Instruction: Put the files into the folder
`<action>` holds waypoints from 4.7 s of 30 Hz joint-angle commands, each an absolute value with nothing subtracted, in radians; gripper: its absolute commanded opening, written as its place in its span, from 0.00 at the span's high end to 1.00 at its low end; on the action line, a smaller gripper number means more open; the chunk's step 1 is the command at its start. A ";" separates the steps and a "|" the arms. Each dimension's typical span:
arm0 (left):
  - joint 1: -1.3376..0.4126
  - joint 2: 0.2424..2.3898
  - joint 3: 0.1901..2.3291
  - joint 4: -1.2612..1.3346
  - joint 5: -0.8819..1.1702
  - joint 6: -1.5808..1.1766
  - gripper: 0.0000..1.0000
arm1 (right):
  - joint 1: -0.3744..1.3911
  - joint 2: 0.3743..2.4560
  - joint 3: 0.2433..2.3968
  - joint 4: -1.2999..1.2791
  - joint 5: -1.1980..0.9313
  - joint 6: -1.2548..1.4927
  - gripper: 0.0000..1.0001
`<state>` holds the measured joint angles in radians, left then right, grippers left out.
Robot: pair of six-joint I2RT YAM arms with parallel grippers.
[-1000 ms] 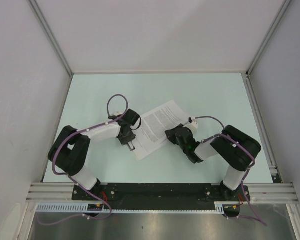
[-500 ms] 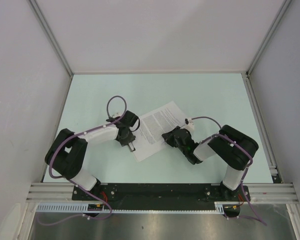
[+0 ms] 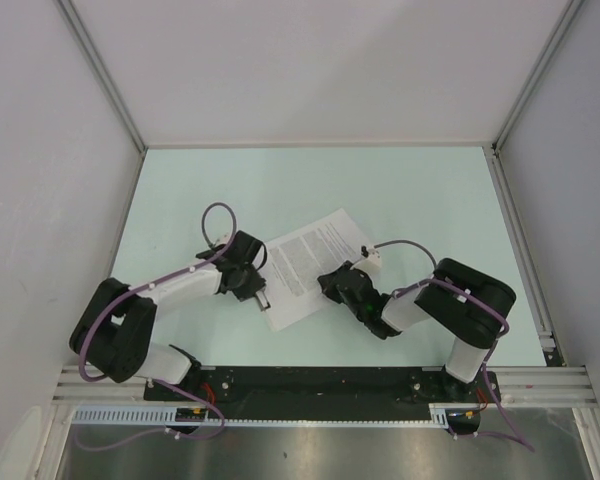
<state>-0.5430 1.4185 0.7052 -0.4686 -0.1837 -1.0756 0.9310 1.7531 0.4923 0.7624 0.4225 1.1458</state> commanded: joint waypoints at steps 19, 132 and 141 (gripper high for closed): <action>-0.483 1.253 0.497 -0.146 -0.092 -1.163 1.00 | 0.916 1.775 0.488 0.696 0.491 1.164 1.00; -0.637 1.448 0.650 -0.391 -0.247 -1.203 1.00 | 0.962 1.712 0.517 0.652 0.548 1.052 1.00; -0.640 1.422 0.644 -0.393 -0.262 -1.204 1.00 | 1.008 1.704 0.503 0.670 0.601 1.048 1.00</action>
<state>-0.6407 1.4303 0.6857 -0.3576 -0.2810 -1.1633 0.9939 1.7077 0.5201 0.6369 0.5331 1.0668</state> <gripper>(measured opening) 0.193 0.009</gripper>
